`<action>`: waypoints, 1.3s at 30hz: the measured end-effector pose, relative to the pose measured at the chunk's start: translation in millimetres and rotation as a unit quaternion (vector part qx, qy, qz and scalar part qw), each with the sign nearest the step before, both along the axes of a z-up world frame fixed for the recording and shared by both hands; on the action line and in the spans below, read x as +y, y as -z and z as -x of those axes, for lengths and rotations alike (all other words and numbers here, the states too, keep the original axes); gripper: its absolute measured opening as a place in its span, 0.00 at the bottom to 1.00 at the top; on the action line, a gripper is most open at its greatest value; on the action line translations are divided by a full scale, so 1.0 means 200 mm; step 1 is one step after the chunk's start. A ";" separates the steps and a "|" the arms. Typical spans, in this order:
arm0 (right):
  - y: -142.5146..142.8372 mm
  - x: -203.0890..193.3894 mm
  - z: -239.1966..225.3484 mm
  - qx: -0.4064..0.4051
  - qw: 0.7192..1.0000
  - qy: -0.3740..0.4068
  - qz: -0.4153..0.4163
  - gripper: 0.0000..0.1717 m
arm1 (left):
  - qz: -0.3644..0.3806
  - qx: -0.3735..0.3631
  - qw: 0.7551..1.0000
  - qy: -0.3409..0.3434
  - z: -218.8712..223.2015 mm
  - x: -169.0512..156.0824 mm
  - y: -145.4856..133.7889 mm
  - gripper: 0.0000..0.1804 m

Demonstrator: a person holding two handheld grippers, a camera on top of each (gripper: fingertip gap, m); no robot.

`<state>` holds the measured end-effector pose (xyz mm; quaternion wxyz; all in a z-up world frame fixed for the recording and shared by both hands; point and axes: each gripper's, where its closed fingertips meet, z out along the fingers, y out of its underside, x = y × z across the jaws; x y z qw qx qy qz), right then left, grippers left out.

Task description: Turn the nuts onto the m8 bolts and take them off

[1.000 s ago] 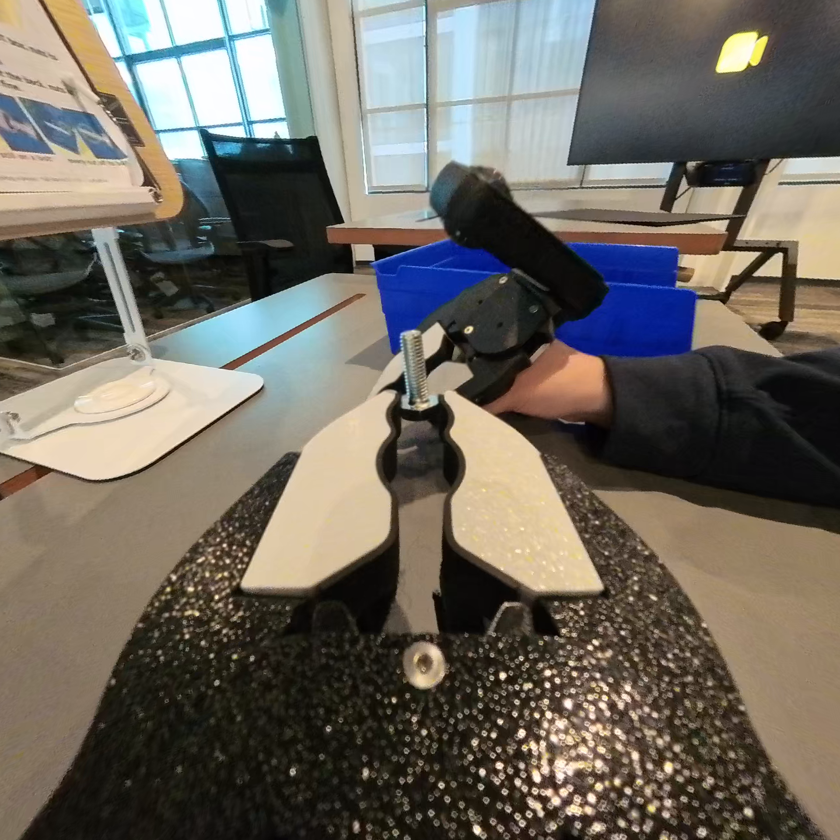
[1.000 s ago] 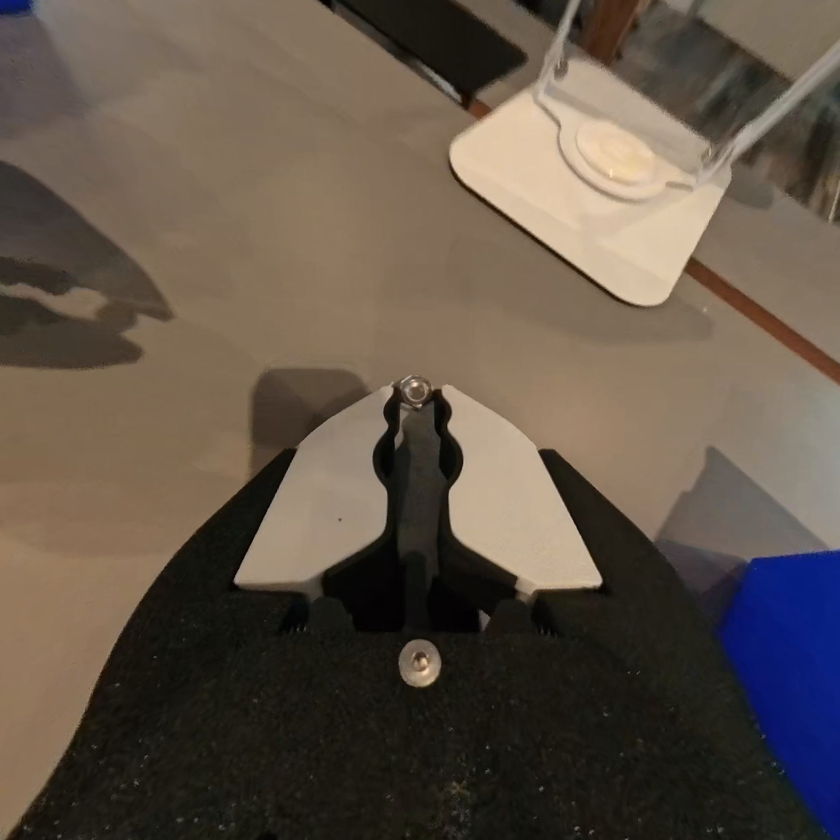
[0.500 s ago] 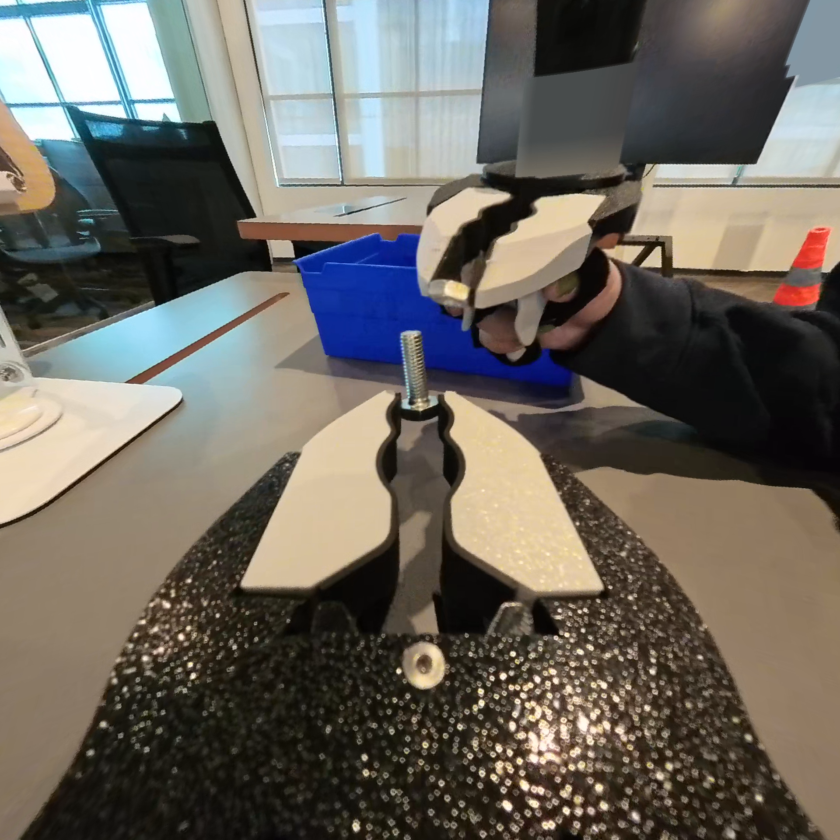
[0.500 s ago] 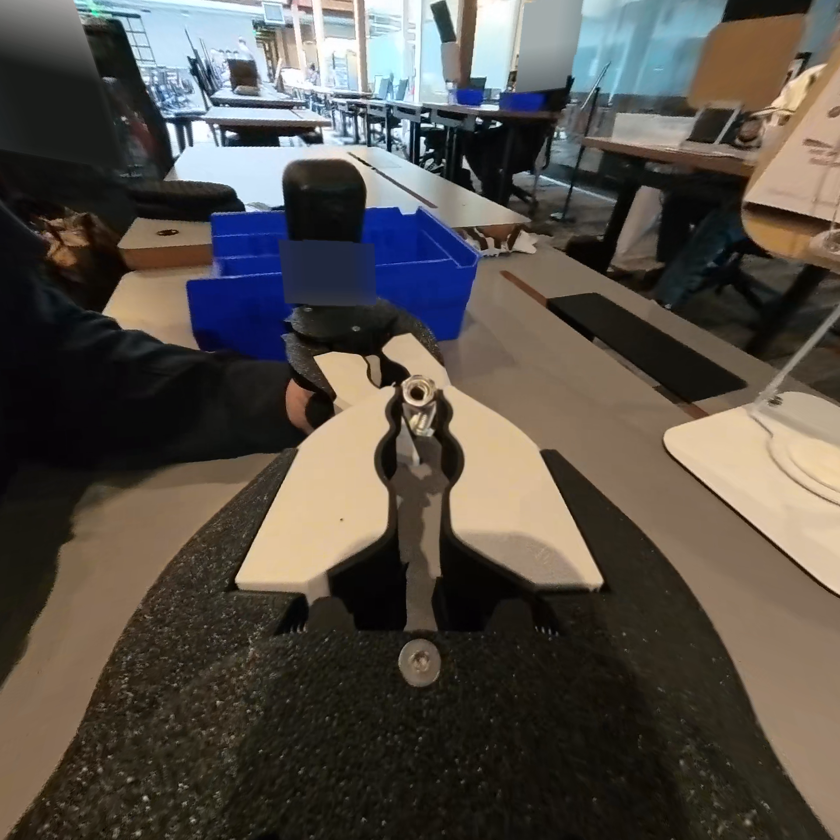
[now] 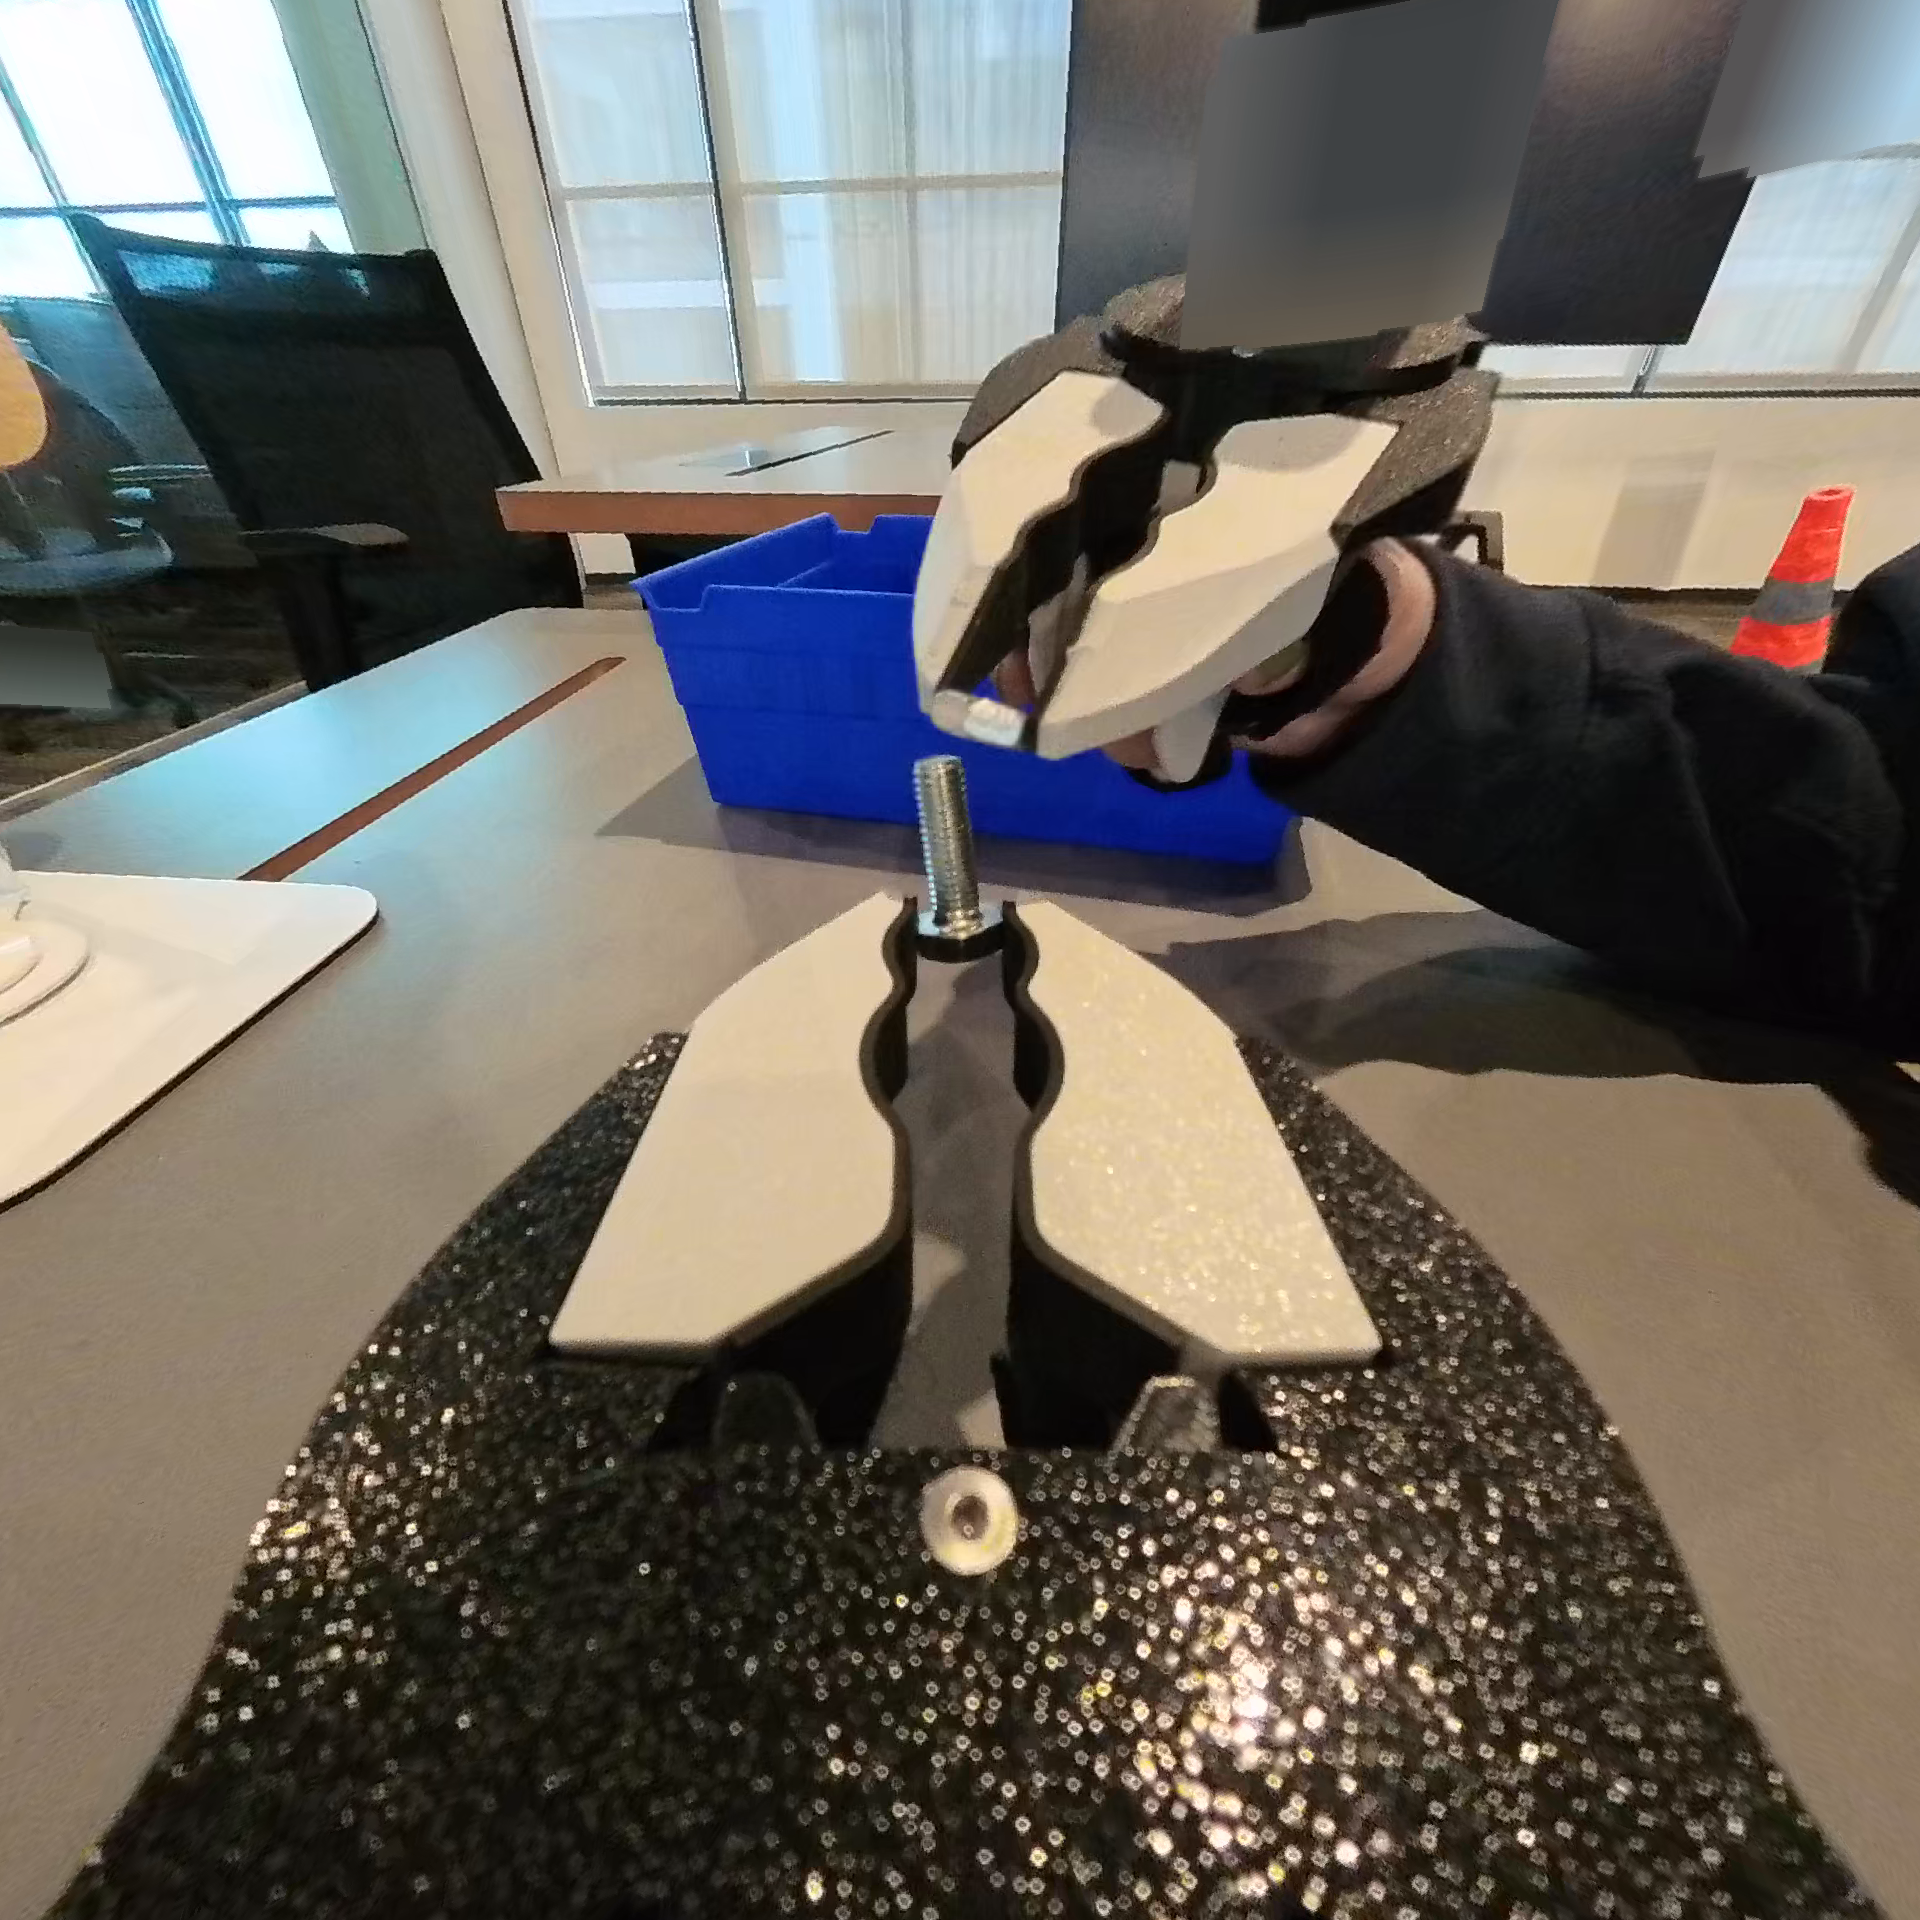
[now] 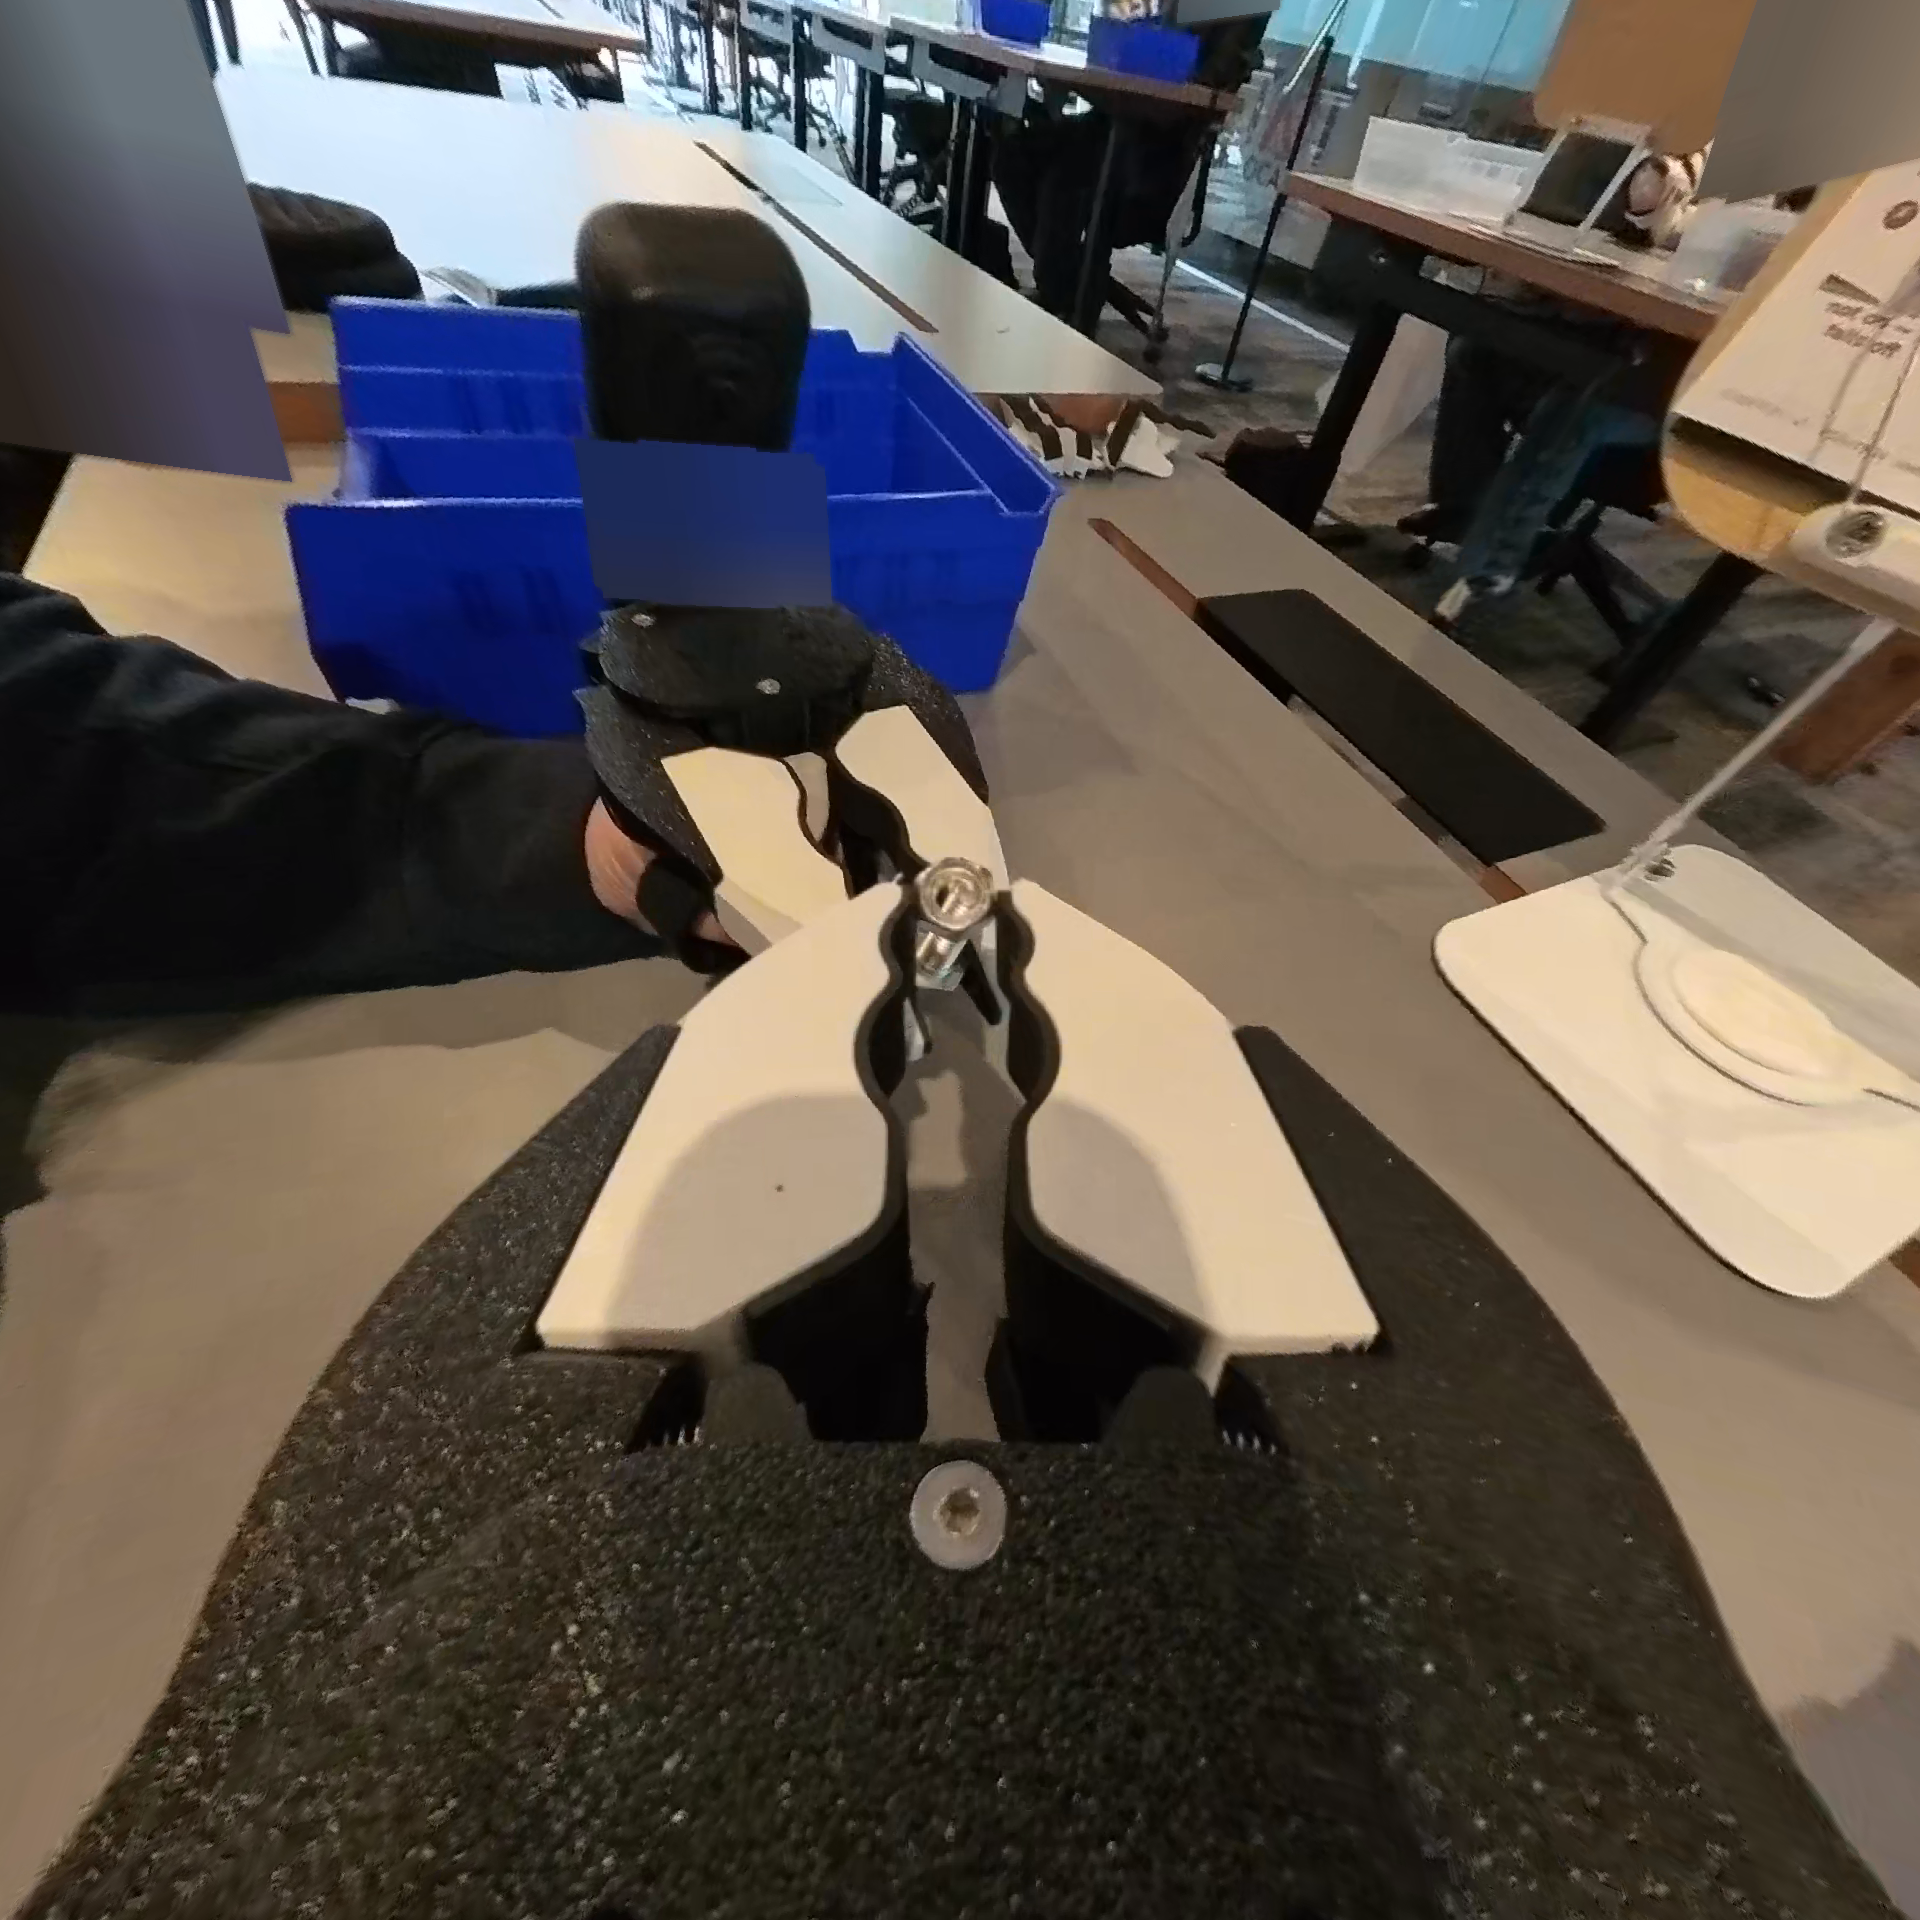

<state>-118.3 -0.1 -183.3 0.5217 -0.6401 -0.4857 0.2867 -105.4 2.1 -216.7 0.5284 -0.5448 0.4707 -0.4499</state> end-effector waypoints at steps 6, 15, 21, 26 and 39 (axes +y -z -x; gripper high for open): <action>0.02 0.00 0.00 -0.025 1.000 0.012 0.001 0.08 | -0.005 0.008 1.000 0.002 -0.01 -0.01 0.01 0.08; 0.05 -0.04 -0.02 -0.050 0.996 0.003 0.070 0.08 | -0.023 0.030 0.999 0.030 -0.03 -0.06 0.03 0.08; 0.07 -0.07 -0.04 -0.076 0.994 0.004 0.085 0.08 | -0.029 0.045 0.998 0.045 -0.04 -0.08 0.05 0.08; 0.09 -0.08 -0.05 -0.118 0.989 0.020 0.086 0.08 | -0.034 0.062 0.996 0.052 -0.06 -0.09 0.07 0.08; 0.13 -0.11 -0.08 -0.151 0.981 0.030 0.120 0.09 | -0.044 0.091 0.992 0.071 -0.08 -0.12 0.11 0.08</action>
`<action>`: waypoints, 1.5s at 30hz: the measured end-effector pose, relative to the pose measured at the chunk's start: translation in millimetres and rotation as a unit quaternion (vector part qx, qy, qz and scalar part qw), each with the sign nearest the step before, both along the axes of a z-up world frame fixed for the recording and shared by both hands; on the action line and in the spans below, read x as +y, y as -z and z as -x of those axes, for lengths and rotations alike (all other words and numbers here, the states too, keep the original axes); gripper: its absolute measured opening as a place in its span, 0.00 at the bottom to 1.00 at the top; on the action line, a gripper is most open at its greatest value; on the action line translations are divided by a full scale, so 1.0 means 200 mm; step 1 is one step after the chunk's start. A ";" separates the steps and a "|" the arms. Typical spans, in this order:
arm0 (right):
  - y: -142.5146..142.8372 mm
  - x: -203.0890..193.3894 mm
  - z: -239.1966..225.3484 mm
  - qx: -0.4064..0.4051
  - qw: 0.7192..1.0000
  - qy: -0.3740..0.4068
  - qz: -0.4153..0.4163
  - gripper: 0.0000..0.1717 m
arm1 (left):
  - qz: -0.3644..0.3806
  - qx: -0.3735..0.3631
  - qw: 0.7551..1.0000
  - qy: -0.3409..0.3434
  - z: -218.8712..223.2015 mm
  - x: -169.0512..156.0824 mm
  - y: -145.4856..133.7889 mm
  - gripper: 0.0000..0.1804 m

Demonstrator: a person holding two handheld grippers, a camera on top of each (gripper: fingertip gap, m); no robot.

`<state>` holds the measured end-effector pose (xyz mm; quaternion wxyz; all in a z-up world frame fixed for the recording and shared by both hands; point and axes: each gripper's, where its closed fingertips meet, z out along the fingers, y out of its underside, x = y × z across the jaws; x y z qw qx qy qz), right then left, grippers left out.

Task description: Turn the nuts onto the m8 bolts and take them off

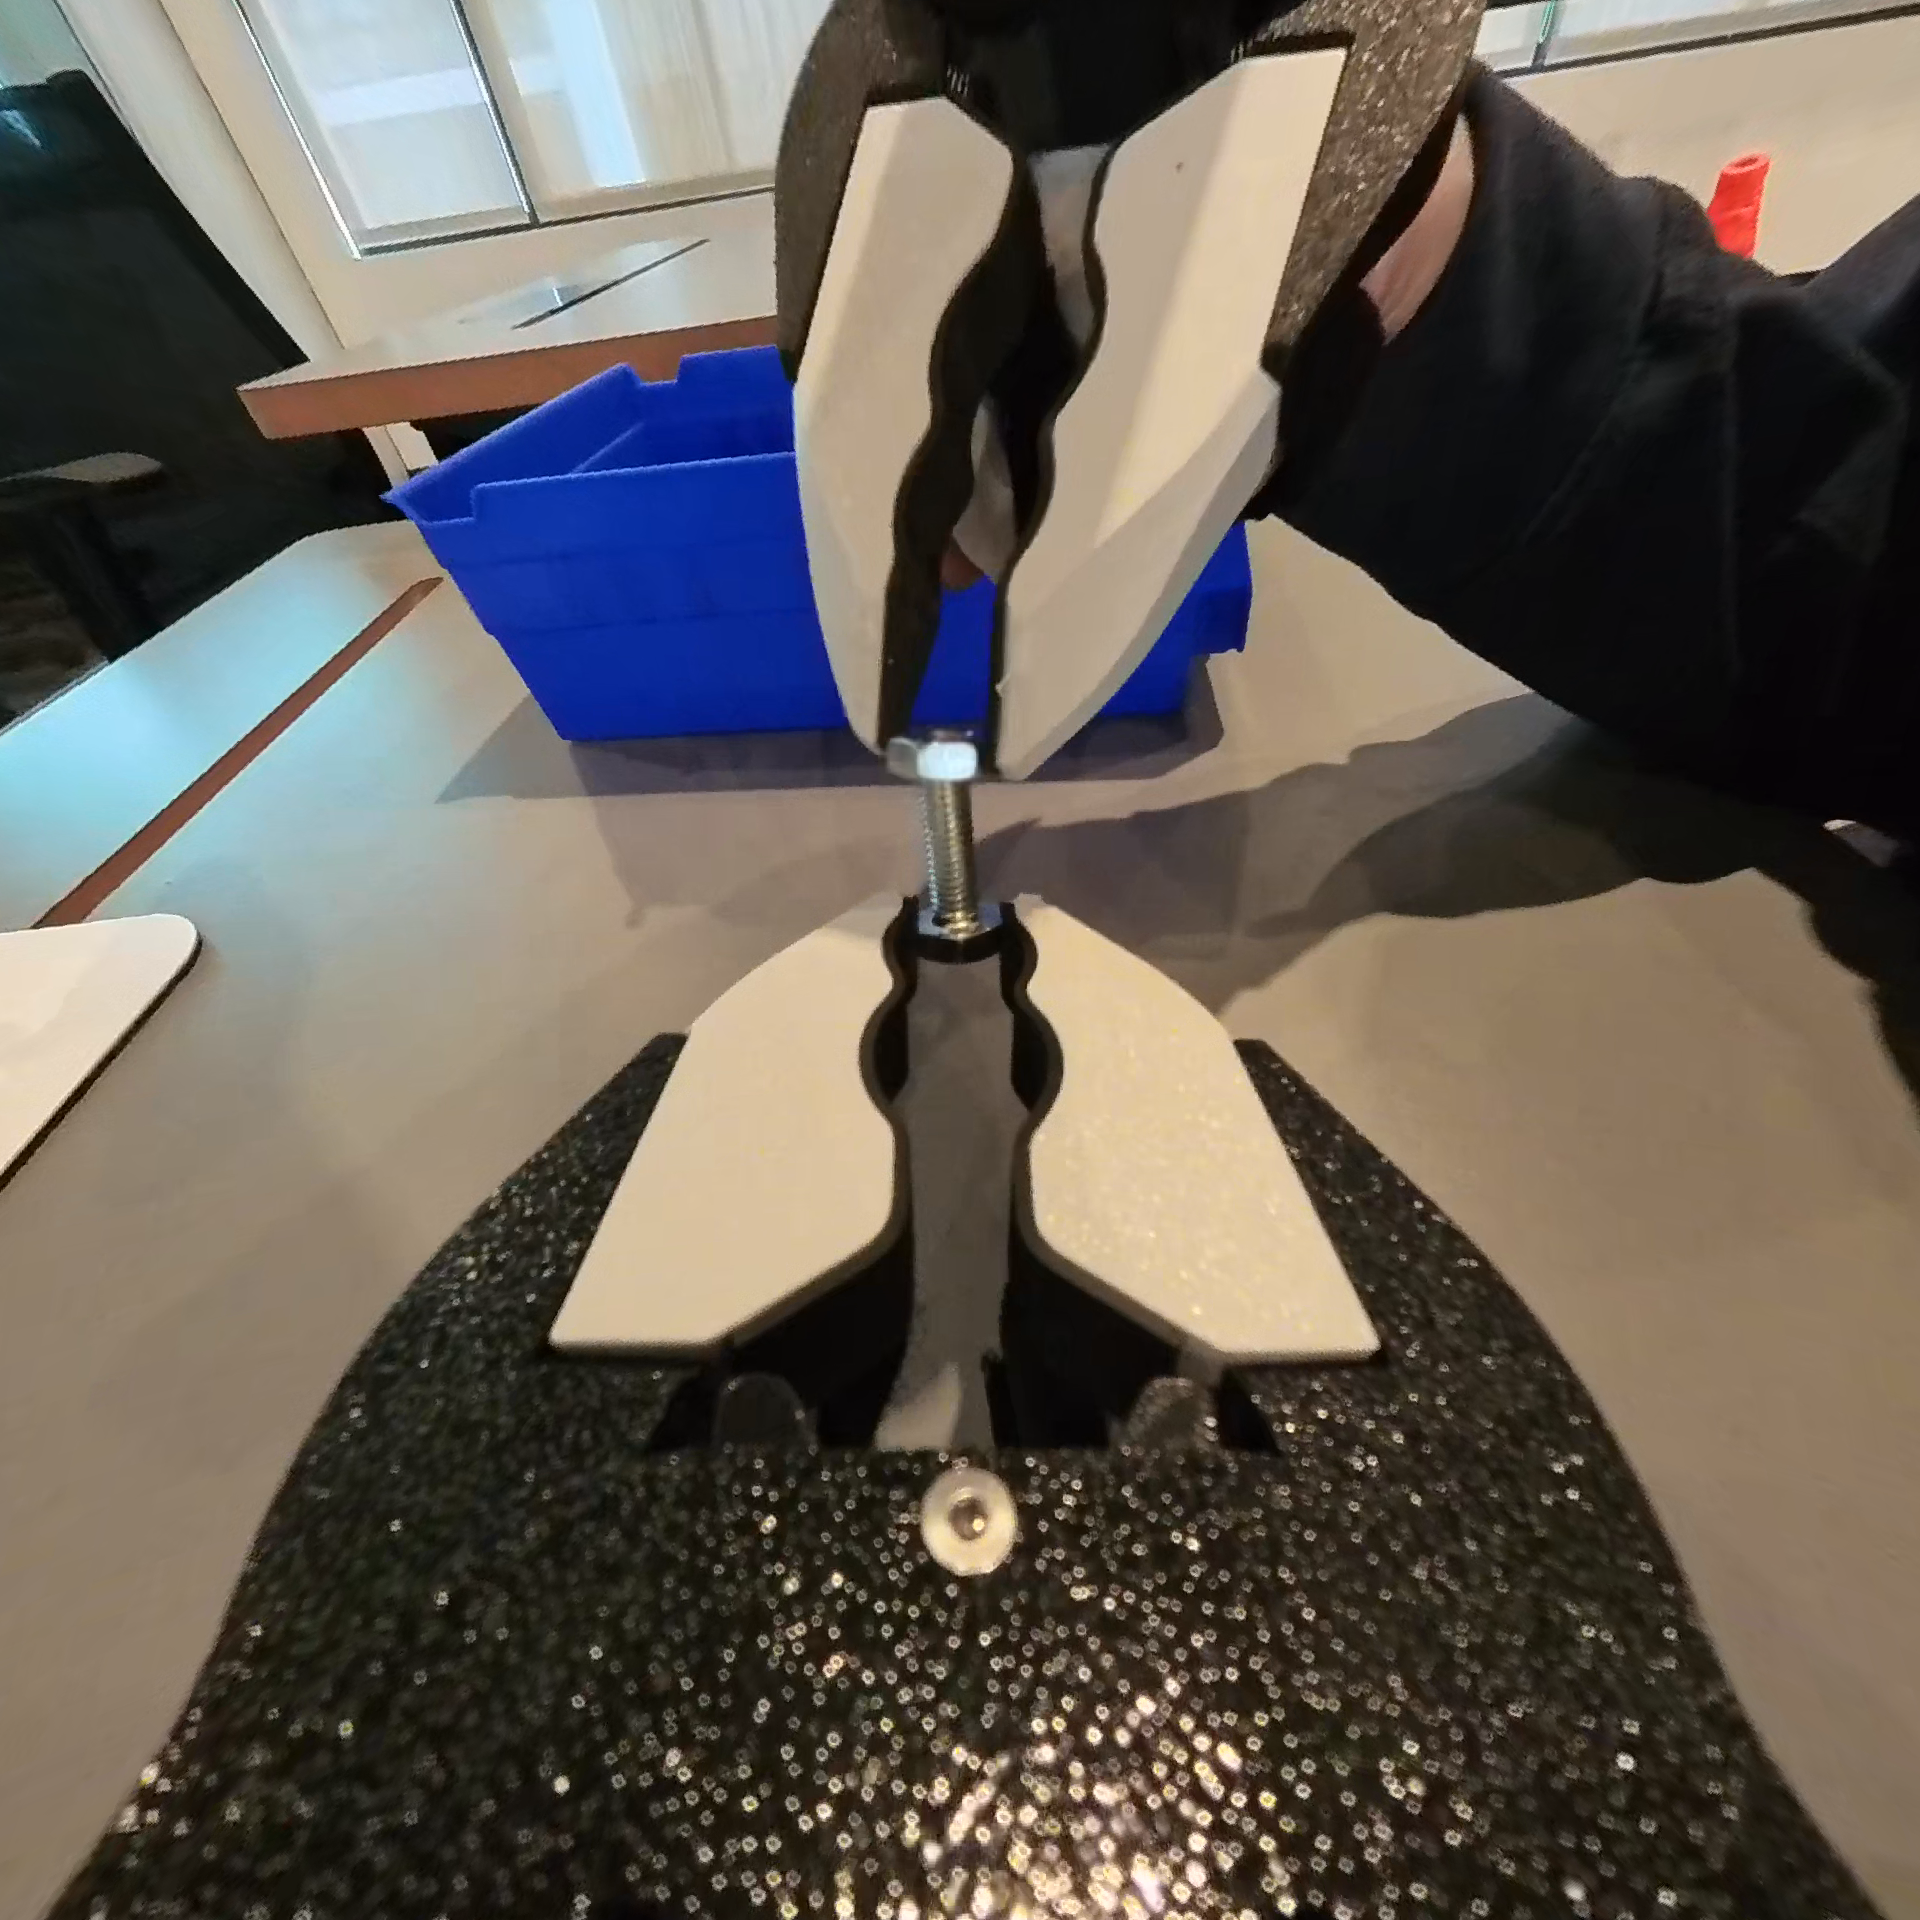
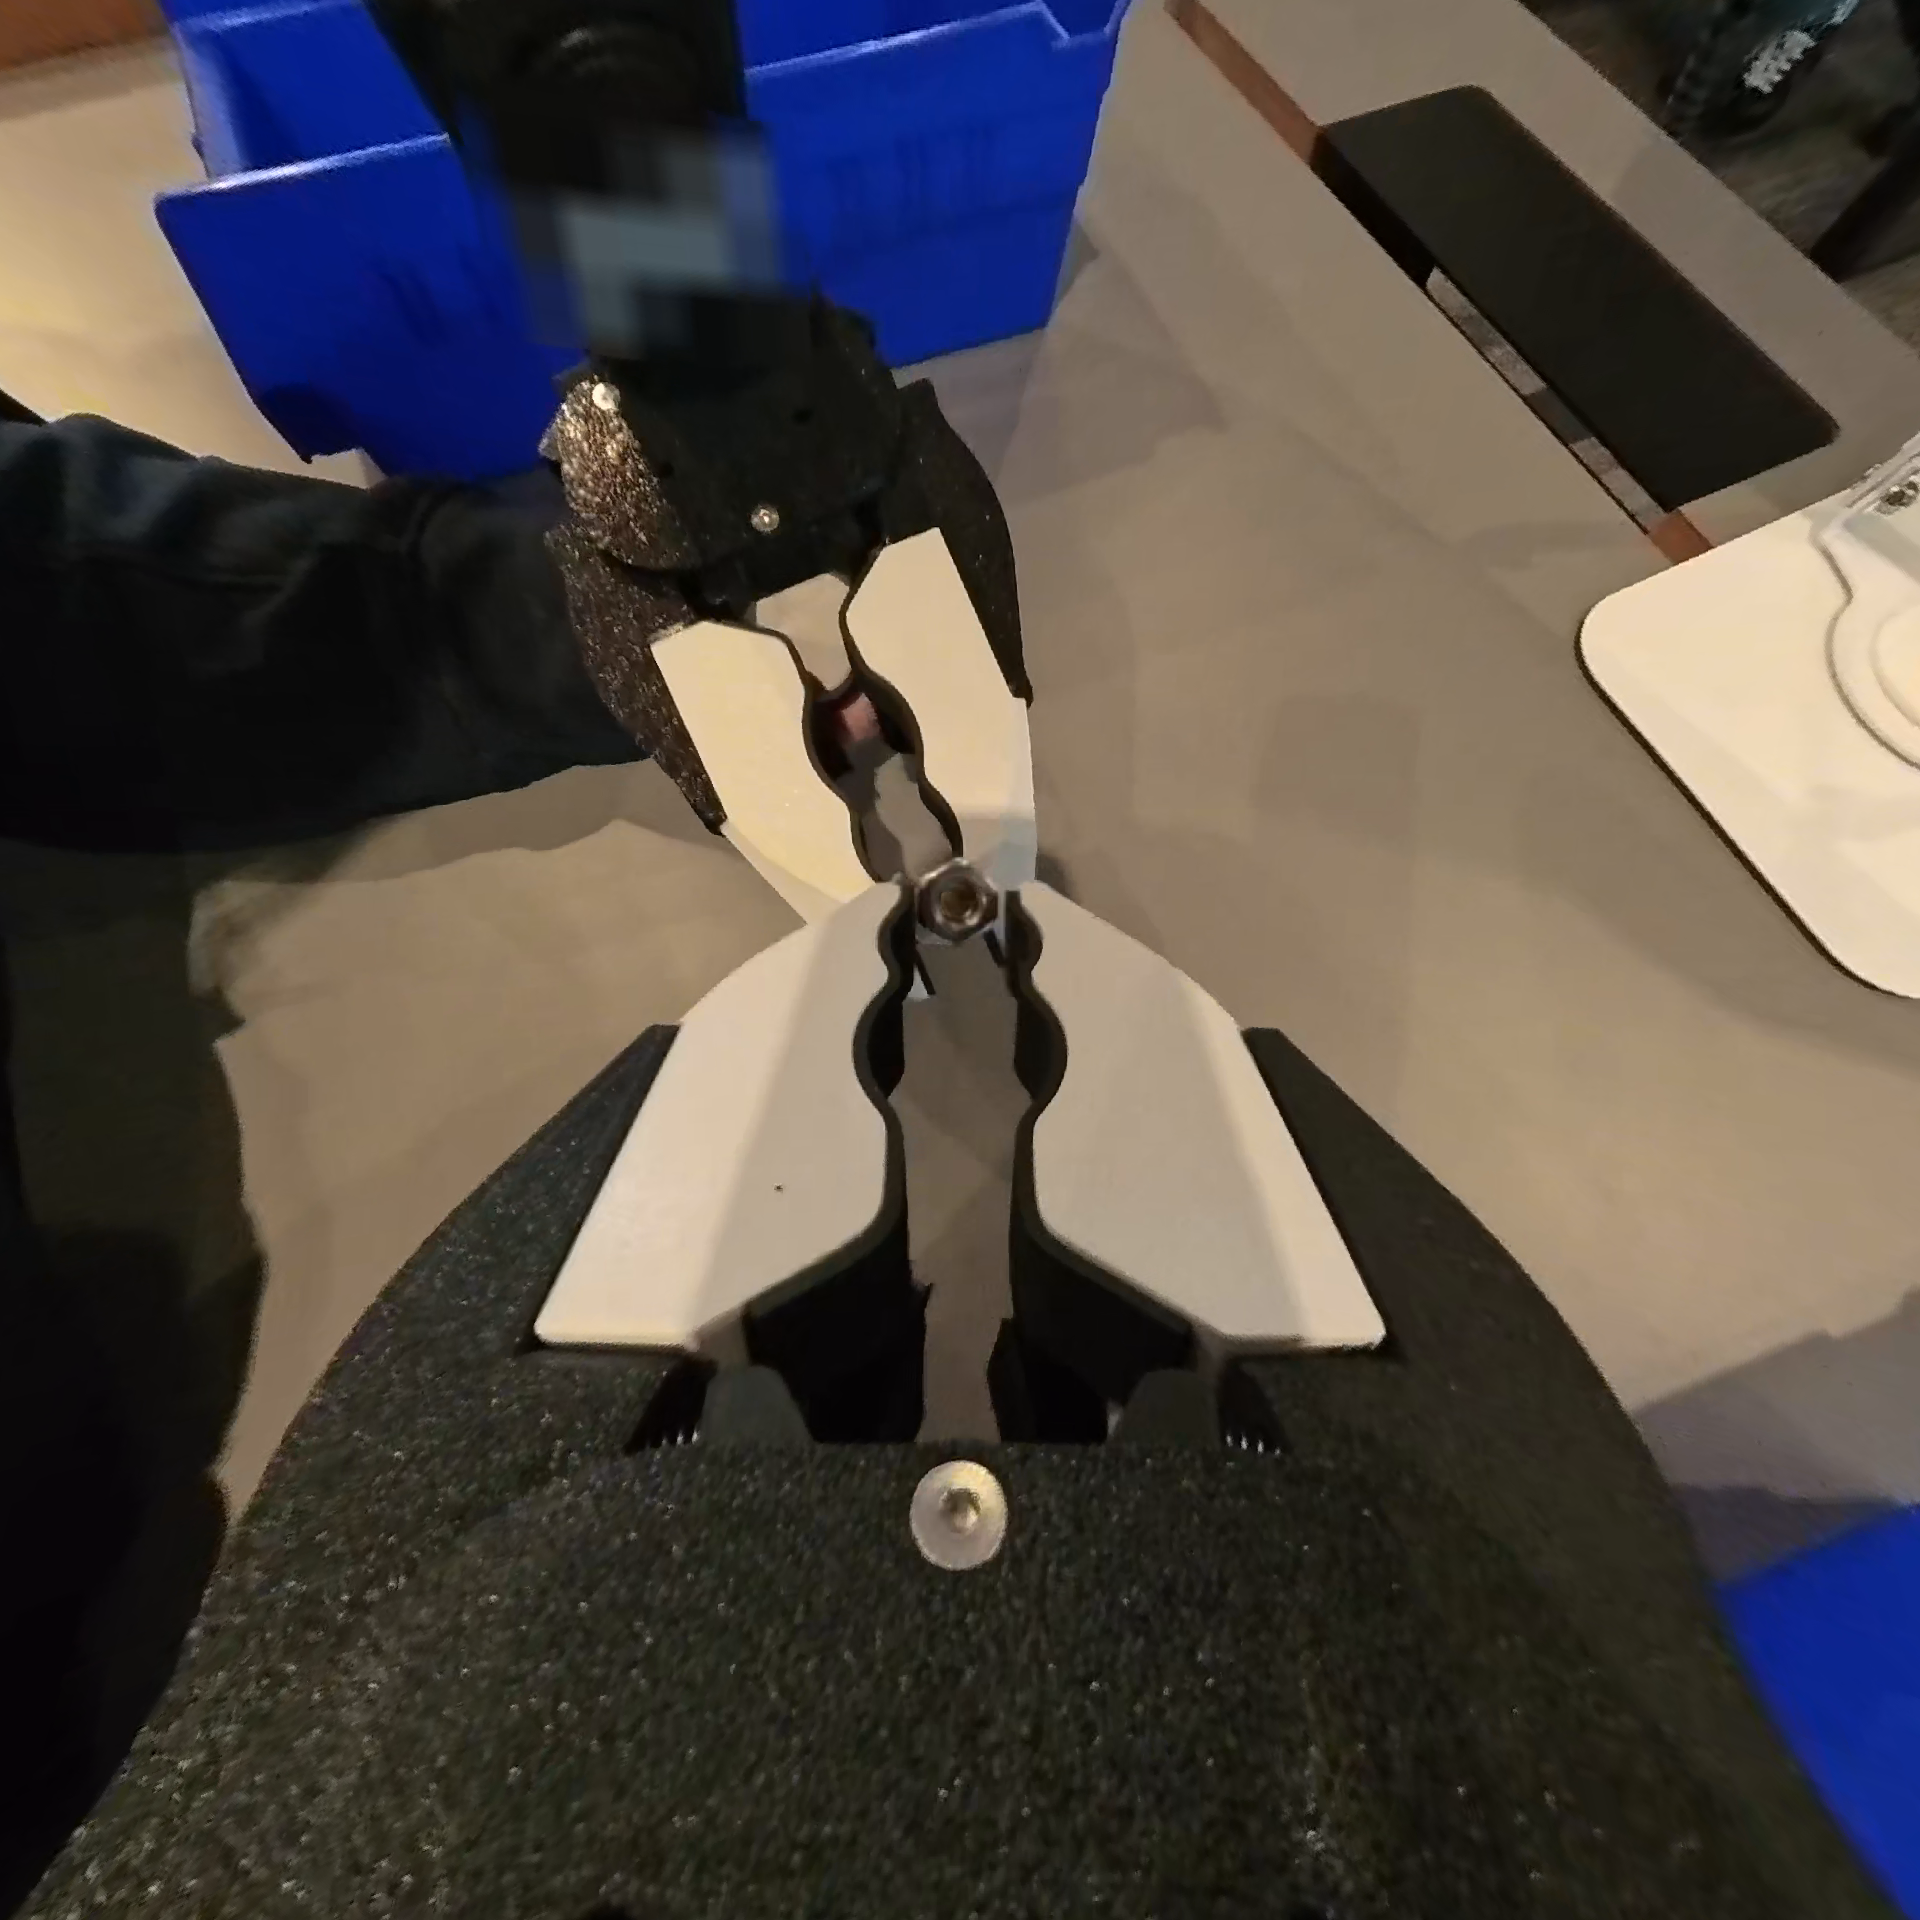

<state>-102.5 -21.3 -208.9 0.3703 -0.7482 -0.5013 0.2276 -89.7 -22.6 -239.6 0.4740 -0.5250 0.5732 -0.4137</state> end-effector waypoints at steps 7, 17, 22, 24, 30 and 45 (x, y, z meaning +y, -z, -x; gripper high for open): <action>0.01 0.00 0.01 0.003 1.000 -0.005 0.005 0.11 | 0.002 -0.002 1.000 0.001 0.00 0.00 0.00 0.08; -0.03 0.12 -0.03 0.049 0.997 0.033 -0.048 0.11 | 0.036 -0.099 0.991 -0.087 0.09 0.14 -0.12 0.08; 0.16 -0.14 0.07 0.040 0.984 -0.164 0.051 0.12 | 0.085 -0.204 0.971 -0.093 0.19 0.18 -0.24 0.08; 0.24 -0.24 0.14 0.034 0.971 -0.219 0.088 0.16 | 0.099 -0.223 0.967 -0.078 0.21 0.18 -0.26 0.08; 0.47 -0.37 0.35 -0.058 0.957 -0.280 0.053 0.21 | 0.118 -0.255 0.960 -0.015 0.21 0.10 -0.30 0.08; 0.23 -0.38 0.30 -0.046 0.955 -0.291 0.031 0.00 | 0.104 -0.235 0.966 -0.007 0.20 0.09 -0.29 0.08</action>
